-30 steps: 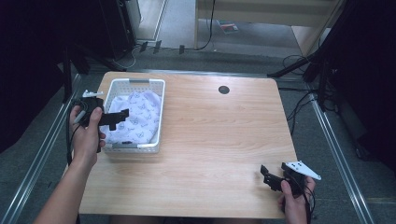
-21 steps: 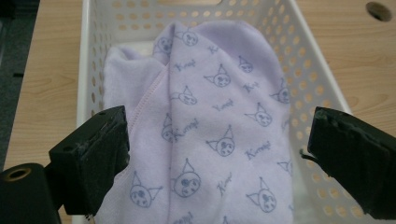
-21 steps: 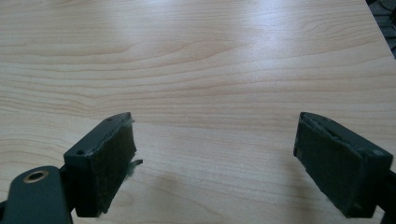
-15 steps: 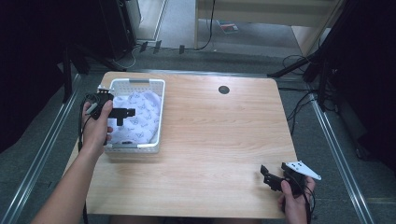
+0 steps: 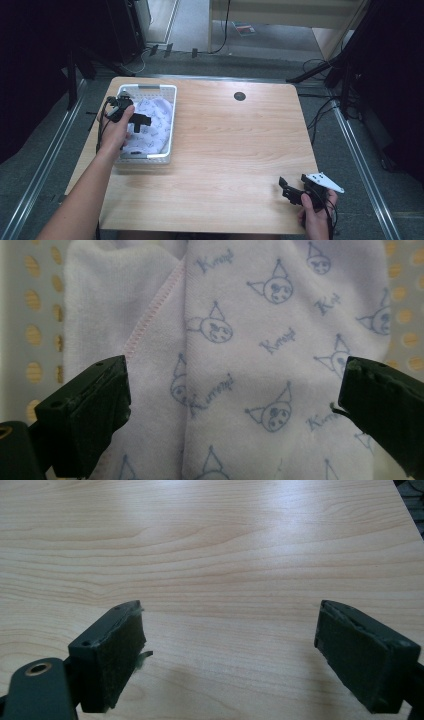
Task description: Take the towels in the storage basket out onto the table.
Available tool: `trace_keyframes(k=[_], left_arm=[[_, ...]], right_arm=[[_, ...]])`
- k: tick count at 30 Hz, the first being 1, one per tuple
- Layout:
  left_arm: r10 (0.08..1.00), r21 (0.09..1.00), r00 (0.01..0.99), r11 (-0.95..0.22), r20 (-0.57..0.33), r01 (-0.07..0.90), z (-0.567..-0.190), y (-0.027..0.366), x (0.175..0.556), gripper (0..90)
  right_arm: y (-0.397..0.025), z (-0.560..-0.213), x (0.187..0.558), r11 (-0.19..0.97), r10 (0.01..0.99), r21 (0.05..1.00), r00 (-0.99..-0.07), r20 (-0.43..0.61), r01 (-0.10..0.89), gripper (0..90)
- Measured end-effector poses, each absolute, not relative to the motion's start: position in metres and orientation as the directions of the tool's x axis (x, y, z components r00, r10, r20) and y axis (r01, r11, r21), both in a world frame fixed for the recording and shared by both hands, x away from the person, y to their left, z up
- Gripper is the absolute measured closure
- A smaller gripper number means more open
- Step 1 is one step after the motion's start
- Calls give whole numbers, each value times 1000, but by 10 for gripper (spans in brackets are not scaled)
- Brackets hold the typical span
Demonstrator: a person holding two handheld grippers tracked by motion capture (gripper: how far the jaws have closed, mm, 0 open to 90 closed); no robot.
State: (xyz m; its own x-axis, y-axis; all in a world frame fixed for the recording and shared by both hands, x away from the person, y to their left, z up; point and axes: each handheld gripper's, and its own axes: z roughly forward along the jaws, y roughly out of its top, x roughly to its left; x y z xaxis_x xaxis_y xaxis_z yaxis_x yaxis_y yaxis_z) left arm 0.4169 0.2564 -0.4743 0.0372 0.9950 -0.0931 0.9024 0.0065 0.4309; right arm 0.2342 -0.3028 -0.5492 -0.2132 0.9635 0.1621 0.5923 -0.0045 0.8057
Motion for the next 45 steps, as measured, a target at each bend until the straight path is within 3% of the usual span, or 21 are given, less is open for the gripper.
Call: trace_keyframes(k=[10,29,31,32,34,35,36,38,39,45], left_arm=[[998,305,47,-29,-52,952,-503,246,432,12],[999,317,50,-44,-10,947,-513,238,430,1],[998,321,58,-51,-15,946,-512,237,429,47],[998,320,65,-55,-21,946,-510,237,429,142],[997,338,78,-68,-17,939,-507,236,427,191],[996,344,83,-70,-23,936,-504,236,426,392],[996,350,79,-63,-31,935,-503,237,426,463],[996,357,68,-46,-51,933,-502,239,426,503],[996,360,63,-37,-61,932,-502,240,426,572],[992,352,55,-11,-116,936,-500,246,427,680]], right_arm=[[-303,-549,234,-4,961,808,-221,165,589,132],[-303,-549,234,-7,962,805,-216,167,593,132],[-303,-549,234,-6,962,805,-217,167,593,132],[-303,-549,234,-3,963,805,-217,163,593,132],[-303,-549,234,0,963,805,-218,161,593,132],[-303,-549,234,1,962,804,-219,161,594,132],[-303,-549,235,1,962,805,-220,161,593,132],[-303,-549,235,0,962,805,-219,162,594,133],[-303,-549,235,0,962,805,-221,163,593,133],[-303,-549,235,2,960,803,-226,165,596,133]])
